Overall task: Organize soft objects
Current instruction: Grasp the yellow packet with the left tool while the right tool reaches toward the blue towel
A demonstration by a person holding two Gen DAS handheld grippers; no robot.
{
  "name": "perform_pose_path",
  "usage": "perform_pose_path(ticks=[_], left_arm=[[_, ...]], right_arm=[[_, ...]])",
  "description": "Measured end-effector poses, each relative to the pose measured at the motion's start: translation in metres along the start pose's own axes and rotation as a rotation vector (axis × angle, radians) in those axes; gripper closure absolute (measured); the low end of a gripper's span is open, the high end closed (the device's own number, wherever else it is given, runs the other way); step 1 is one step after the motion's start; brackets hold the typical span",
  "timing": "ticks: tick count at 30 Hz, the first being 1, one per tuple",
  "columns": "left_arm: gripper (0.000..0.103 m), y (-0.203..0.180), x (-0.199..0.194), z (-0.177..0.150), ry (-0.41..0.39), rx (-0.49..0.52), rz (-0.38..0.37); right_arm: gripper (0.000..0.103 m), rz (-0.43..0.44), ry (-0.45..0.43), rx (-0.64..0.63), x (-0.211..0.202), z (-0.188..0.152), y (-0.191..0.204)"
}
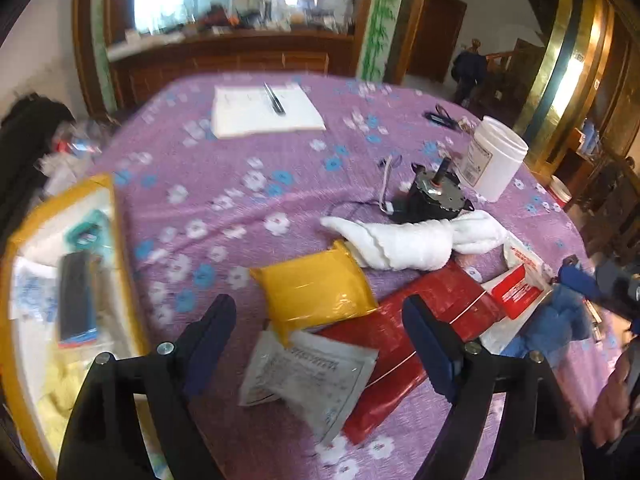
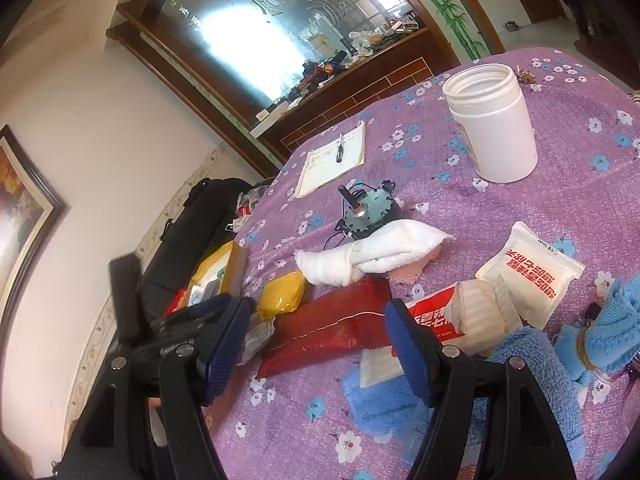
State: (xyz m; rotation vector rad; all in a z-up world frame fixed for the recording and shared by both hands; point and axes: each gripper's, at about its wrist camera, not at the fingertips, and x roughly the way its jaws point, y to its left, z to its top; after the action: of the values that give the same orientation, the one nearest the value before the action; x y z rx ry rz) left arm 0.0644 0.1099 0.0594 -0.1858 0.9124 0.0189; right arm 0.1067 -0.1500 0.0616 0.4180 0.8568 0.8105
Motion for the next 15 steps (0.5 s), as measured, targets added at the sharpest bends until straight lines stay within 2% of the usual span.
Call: perform_pose_path(ticks=[2,3,5,8,9,10,15], left_arm=[[0.018,0.002,0.014,0.006,0.049,-0.031,-0.009],[0.018,0.001,0.024,0.009,0.078,-0.037,0.012],[0.018,-0.001,0.04,0.011,0.097,-0.046,0.07],[0.021,0.0,0.062,0.012,0.119,-0.08,0.072],[0.033,0.002,0.064,0.011,0.107,-0.092,0.072],[0.038,0.002,0.065,0.01,0.083,-0.099,0.073],[0.045,0.0,0.046,-0.004,-0.01,-0.106,0.068]], right_arm=[[0.028,0.004,-0.003,0.0,-0.001,0.0,0.0],[0.028,0.002,-0.01,-0.003,-0.003,0.0,0.001],[0.028,-0.008,-0.028,-0.002,-0.007,0.001,-0.001],[0.026,-0.008,-0.037,0.015,-0.009,0.003,-0.005],[0.026,-0.005,-0.035,0.021,-0.009,0.003,-0.006],[0.026,-0.001,-0.03,0.028,-0.008,0.003,-0.008],[0.025,-0.008,-0.01,0.028,-0.003,0.003,-0.009]])
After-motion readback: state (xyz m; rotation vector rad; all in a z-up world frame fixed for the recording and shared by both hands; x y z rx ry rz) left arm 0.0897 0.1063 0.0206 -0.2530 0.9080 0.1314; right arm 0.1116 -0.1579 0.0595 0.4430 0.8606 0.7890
